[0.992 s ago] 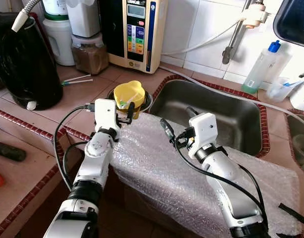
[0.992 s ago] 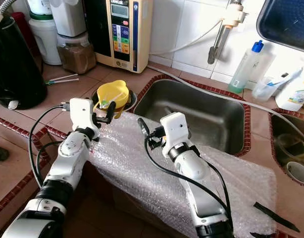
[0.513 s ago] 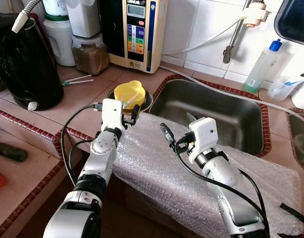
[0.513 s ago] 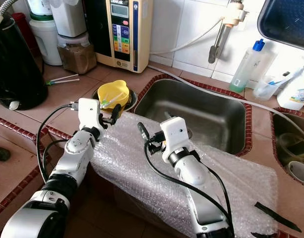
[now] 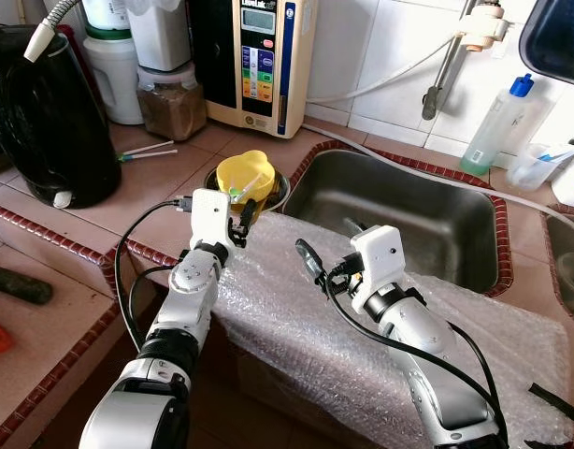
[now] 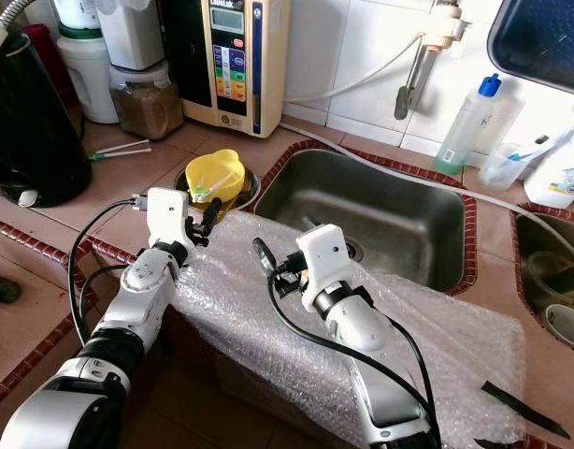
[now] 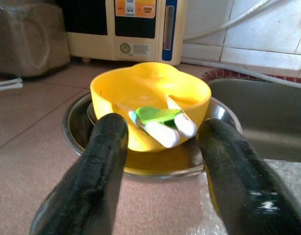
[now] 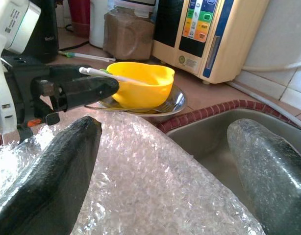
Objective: Kitchen organization
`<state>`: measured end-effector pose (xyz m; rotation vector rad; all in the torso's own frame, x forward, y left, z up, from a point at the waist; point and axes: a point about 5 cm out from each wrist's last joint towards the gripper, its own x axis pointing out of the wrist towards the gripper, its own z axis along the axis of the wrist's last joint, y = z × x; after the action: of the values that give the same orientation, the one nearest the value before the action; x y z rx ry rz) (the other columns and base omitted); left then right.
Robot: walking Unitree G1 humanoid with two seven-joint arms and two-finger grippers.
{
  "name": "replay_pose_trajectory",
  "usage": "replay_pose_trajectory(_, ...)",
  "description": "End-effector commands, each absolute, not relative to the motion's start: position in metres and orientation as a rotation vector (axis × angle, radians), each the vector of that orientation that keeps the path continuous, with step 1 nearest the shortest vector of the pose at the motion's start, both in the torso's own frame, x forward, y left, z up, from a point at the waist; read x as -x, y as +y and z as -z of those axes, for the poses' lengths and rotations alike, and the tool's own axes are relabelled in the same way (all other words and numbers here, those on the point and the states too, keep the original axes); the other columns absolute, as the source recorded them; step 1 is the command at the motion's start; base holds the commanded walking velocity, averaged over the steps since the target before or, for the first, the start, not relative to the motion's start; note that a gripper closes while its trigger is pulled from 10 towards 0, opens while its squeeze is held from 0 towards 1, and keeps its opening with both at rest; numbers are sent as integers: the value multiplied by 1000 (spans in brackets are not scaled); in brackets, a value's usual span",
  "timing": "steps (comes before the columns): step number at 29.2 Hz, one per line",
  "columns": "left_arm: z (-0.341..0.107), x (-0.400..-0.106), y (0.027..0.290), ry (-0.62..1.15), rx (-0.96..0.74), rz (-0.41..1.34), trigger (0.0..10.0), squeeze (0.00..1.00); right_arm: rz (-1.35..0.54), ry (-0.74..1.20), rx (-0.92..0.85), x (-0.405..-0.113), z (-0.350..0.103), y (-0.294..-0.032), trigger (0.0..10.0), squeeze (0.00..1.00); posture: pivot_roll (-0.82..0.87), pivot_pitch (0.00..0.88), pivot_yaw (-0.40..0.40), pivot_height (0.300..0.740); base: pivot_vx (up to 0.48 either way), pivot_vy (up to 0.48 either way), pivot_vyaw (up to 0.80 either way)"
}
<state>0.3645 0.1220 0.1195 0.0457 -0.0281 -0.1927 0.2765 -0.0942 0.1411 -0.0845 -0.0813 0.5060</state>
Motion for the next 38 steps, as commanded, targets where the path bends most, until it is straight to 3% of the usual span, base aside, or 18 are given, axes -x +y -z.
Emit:
replay_pose_trajectory(1,-126,-368,122,-48,-58,189,0,0,-507,-98,97,-276,-147,-95,10000,0,-12,0,-37,740,0,0,0)
replay_pose_trajectory(27,-138,-362,135,-171,-101,147,0,0,-513,-97,89,-280,-143,-88,10000,0,39,0,-35,740,0,0,0)
replay_pose_trajectory(38,-175,-344,129,-428,-73,252,0,0,-518,-98,86,-284,-142,-86,10000,0,64,0,-43,740,0,0,0)
